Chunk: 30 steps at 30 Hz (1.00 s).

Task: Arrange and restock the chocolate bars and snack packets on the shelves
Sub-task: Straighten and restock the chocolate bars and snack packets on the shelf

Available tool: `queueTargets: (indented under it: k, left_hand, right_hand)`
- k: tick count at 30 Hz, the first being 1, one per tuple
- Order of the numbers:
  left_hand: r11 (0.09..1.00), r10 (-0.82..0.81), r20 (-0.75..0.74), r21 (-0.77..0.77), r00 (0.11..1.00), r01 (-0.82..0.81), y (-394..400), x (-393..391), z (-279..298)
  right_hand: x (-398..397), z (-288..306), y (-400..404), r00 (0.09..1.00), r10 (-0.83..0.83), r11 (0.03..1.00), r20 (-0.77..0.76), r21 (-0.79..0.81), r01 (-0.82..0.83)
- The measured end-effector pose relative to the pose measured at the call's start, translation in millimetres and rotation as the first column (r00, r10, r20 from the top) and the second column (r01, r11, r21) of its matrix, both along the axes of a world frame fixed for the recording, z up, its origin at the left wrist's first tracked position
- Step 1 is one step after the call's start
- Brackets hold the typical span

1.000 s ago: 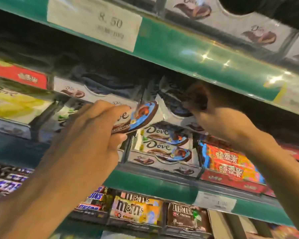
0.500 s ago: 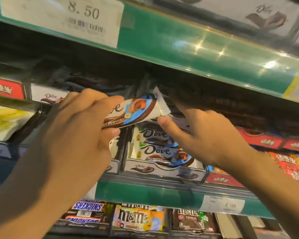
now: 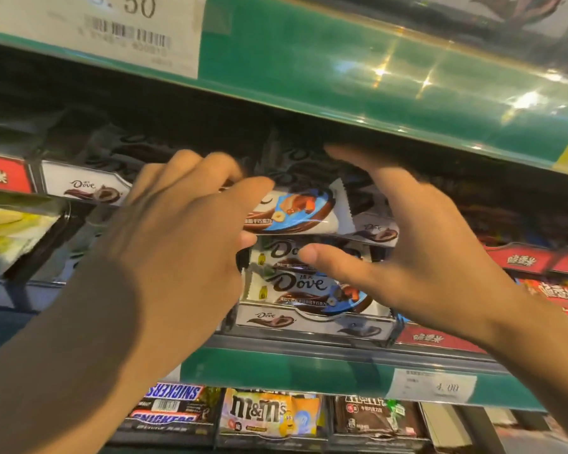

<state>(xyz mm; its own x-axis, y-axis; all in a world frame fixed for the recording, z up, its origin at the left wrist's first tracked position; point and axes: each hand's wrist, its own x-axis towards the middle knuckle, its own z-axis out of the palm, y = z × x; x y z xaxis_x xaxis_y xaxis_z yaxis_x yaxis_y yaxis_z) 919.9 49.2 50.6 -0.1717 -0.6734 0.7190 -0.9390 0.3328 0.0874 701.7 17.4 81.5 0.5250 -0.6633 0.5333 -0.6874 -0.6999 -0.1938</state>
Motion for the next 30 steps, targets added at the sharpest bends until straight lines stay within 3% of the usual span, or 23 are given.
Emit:
queueTargets:
  k: [5, 13, 18, 21, 26, 30]
  left_hand:
    - [0.994, -0.109, 0.007, 0.006, 0.994, 0.109, -1.7, -14.5, 3.2]
    - [0.989, -0.143, -0.104, -0.050, 0.984, 0.138, -6.9, -28.2, 3.5]
    - [0.997, 0.014, -0.259, -0.071, 0.966, -0.033, -4.3, -27.9, 0.8]
    - [0.996, 0.052, -0.236, -0.059, 0.970, -0.068, -3.7, -25.4, -7.5]
    - [0.994, 0.070, -0.243, -0.062, 0.967, -0.088, -6.5, -22.8, -10.6]
    - [0.993, 0.068, -0.251, -0.079, 0.965, -0.091, -9.0, -20.9, -10.2]
  right_hand:
    - [-4.5, 2.1, 1.3, 0.995, 0.076, 0.975, -0.063, -0.206, -0.087]
    - [-12.8, 1.4, -8.8, 0.993, 0.074, 0.973, -0.097, -0.210, -0.093]
    - [-16.6, 5.5, -12.0, 0.994, -0.107, 0.980, 0.021, -0.168, 0.109]
    - [-15.4, 2.4, -14.9, 0.975, -0.220, 0.972, 0.014, -0.087, 0.220]
    - [0.2, -12.2, -7.4, 0.947, -0.320, 0.908, -0.018, -0.293, 0.301]
    - [16.2, -28.7, 11.0, 0.913, -0.376, 0.904, -0.158, -0.280, 0.324]
